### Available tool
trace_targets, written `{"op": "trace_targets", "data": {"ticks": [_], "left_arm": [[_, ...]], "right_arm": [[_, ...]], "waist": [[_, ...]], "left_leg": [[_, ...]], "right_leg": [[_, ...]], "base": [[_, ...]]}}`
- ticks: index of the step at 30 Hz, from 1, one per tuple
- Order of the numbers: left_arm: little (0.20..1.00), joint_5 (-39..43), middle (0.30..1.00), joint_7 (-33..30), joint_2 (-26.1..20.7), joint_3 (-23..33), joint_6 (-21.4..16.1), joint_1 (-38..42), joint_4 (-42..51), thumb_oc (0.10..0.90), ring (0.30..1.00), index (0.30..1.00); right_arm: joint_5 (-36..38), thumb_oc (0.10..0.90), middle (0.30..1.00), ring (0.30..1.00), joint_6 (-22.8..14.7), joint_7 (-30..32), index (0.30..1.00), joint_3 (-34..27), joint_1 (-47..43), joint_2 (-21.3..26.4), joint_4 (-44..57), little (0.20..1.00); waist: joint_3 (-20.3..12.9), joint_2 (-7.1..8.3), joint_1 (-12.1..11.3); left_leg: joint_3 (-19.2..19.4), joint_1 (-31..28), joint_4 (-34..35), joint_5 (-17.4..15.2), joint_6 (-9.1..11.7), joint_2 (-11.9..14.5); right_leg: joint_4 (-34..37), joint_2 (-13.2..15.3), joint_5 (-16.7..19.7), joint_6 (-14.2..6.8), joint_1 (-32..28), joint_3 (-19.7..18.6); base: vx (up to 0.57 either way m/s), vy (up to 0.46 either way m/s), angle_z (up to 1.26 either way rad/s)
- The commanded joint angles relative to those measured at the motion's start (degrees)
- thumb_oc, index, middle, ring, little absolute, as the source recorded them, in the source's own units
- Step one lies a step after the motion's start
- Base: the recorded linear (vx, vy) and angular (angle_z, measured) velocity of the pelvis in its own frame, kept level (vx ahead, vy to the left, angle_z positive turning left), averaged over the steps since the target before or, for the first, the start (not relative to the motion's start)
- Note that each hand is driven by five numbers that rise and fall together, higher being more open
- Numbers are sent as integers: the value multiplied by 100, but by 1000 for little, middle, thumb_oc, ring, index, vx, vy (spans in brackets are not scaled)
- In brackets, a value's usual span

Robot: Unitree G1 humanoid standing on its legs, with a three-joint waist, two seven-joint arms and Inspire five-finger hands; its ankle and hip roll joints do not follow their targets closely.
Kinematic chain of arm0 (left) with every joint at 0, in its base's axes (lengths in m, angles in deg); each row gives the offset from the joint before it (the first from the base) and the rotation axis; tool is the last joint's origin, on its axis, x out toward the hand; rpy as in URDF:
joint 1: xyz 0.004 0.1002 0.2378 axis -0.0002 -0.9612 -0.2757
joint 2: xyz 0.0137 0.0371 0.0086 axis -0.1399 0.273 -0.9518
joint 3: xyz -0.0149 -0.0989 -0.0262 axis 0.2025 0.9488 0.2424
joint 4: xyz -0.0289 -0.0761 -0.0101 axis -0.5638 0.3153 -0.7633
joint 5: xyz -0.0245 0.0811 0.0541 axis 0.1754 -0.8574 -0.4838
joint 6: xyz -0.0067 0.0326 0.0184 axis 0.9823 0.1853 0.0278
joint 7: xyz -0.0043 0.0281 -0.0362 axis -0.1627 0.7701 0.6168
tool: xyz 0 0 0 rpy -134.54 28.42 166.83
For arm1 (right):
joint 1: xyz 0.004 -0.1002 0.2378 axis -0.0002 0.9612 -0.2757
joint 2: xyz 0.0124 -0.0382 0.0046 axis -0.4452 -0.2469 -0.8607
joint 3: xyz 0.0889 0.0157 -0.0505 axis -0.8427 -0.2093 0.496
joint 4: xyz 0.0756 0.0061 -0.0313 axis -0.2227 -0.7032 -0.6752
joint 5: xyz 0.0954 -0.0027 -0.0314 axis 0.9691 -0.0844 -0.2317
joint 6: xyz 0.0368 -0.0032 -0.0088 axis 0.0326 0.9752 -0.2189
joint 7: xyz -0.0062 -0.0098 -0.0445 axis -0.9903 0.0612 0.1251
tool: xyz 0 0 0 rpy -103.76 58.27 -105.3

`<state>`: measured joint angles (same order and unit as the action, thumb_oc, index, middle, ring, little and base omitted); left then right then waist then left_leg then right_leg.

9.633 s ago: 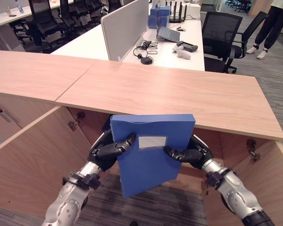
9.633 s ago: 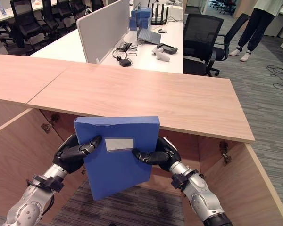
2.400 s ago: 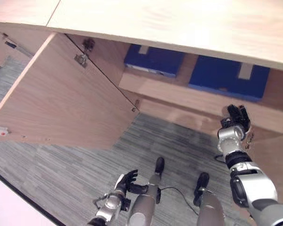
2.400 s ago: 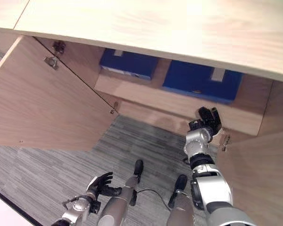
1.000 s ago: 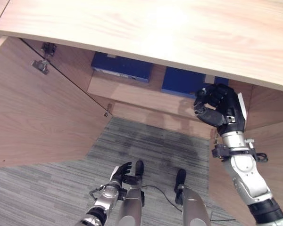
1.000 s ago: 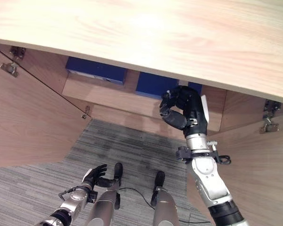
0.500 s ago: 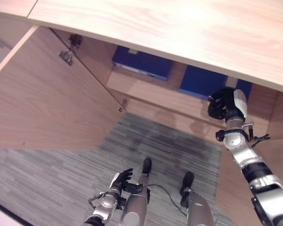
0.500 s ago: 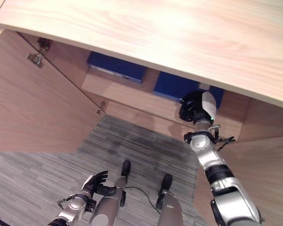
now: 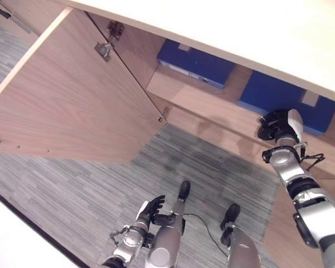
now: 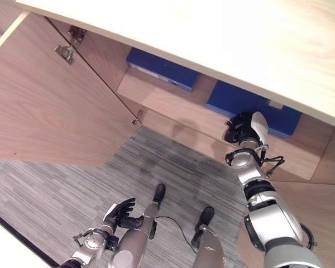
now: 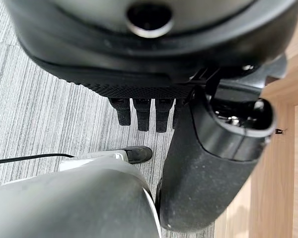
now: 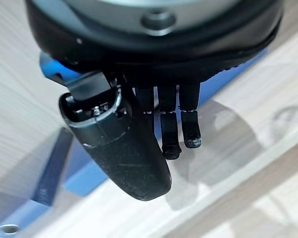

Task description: Put the empty folder in the office cabinet

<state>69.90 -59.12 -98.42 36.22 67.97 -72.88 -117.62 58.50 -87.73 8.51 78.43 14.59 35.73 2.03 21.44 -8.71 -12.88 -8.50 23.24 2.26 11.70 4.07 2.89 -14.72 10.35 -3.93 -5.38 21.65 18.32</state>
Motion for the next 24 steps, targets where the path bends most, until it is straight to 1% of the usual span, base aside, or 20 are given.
{"op": "trace_targets", "data": {"ticks": [1, 4, 5, 10, 13, 14, 16, 17, 18, 21, 22, 23, 24], "left_arm": [[900, 144, 900, -53, -423, -302, -16, -213, -30, 800, 900, 900], [900, 224, 900, -60, -462, -321, -43, -200, 51, 800, 900, 900], [900, 292, 900, -64, -493, -356, -79, -213, 159, 800, 900, 900], [900, 384, 900, -62, -527, -411, -95, -190, 276, 800, 900, 900], [900, 412, 900, -32, -593, -494, -110, -202, 373, 800, 900, 900], [900, 412, 900, -32, -592, -494, -110, -202, 373, 800, 900, 900], [900, 394, 900, -10, -630, -527, -105, -260, 366, 800, 900, 900], [900, 394, 900, -10, -630, -527, -105, -260, 366, 800, 900, 900], [900, 348, 900, 30, -673, -553, -100, -294, 349, 800, 900, 900], [900, 280, 900, 63, -728, -592, -102, -379, 375, 800, 900, 900], [900, 280, 900, 62, -723, -591, -102, -376, 374, 800, 900, 900], [900, 276, 900, 86, -764, -591, -97, -410, 383, 800, 900, 900], [900, 276, 900, 108, -786, -586, -95, -415, 390, 800, 900, 900]], "right_arm": [[314, 400, 300, 300, -260, 194, 300, 178, -631, 472, 1, 300], [344, 400, 300, 300, -241, 165, 300, 259, -718, 522, -199, 300], [374, 400, 300, 300, -210, 145, 300, 294, -797, 583, -336, 300], [505, 400, 300, 300, -177, 151, 300, 280, -913, 699, -581, 300], [689, 400, 300, 300, -155, 141, 300, 307, -1252, 995, -839, 300], [689, 400, 300, 300, -156, 141, 300, 307, -1252, 995, -839, 300], [735, 400, 300, 300, -150, 166, 300, 388, -1508, 1251, -940, 300], [735, 400, 300, 300, -150, 166, 300, 388, -1509, 1251, -940, 300], [764, 400, 300, 300, -150, 175, 300, 457, -1717, 1472, -1006, 300], [810, 400, 300, 300, -161, 197, 300, 587, -2017, 1789, -1053, 300], [813, 400, 300, 300, -163, 194, 300, 596, -2028, 1792, -1059, 300], [850, 400, 300, 300, -162, 194, 300, 681, -2189, 1970, -1103, 300], [863, 400, 300, 300, -164, 193, 300, 739, -2292, 2041, -1116, 300]], "waist": [[20, 77, -116], [50, 30, -148], [87, -14, -183], [132, -88, -221], [175, -185, -270], [175, -185, -270], [162, -231, -310], [162, -231, -310], [136, -253, -337], [103, -277, -370], [104, -281, -369], [77, -290, -393], [55, -290, -399]], "left_leg": [[-43, -109, -214, -796, 267, 170], [-51, -59, -222, -784, 270, 151], [-70, -14, -219, -773, 268, 129], [-101, 71, -204, -740, 272, 95], [-86, 159, -169, -712, 274, 54], [-86, 159, -169, -712, 274, 54], [-81, 197, -115, -685, 279, 39], [-81, 198, -115, -685, 279, 39], [-95, 212, -78, -672, 283, 26], [-99, 233, -24, -645, 293, 16], [-98, 235, -23, -645, 293, 16], [-114, 245, 5, -629, 298, 9], [-119, 244, 22, -621, 299, 7]], "right_leg": [[-252, 328, -212, -418, 115, -290], [-280, 339, -217, -421, 166, -273], [-305, 345, -222, -423, 210, -247], [-333, 365, -227, -427, 316, -233], [-383, 401, -232, -445, 464, -228], [-383, 401, -232, -445, 464, -228], [-392, 411, -220, -457, 544, -225], [-393, 411, -220, -457, 545, -226], [-411, 423, -219, -461, 601, -232], [-423, 440, -225, -472, 663, -235], [-425, 440, -226, -472, 667, -236], [-431, 451, -234, -474, 680, -232], [-436, 451, -238, -470, 687, -232]], "base": [[-16, 4, 9], [-9, -2, 6], [0, 0, 0], [-5, -3, 6], [-2, 0, 2], [0, 0, 0], [2, -3, 6], [8, 4, 4], [0, 0, 0], [0, 0, 0], [0, 0, 0], [0, 0, 0], [0, 0, 0]]}}
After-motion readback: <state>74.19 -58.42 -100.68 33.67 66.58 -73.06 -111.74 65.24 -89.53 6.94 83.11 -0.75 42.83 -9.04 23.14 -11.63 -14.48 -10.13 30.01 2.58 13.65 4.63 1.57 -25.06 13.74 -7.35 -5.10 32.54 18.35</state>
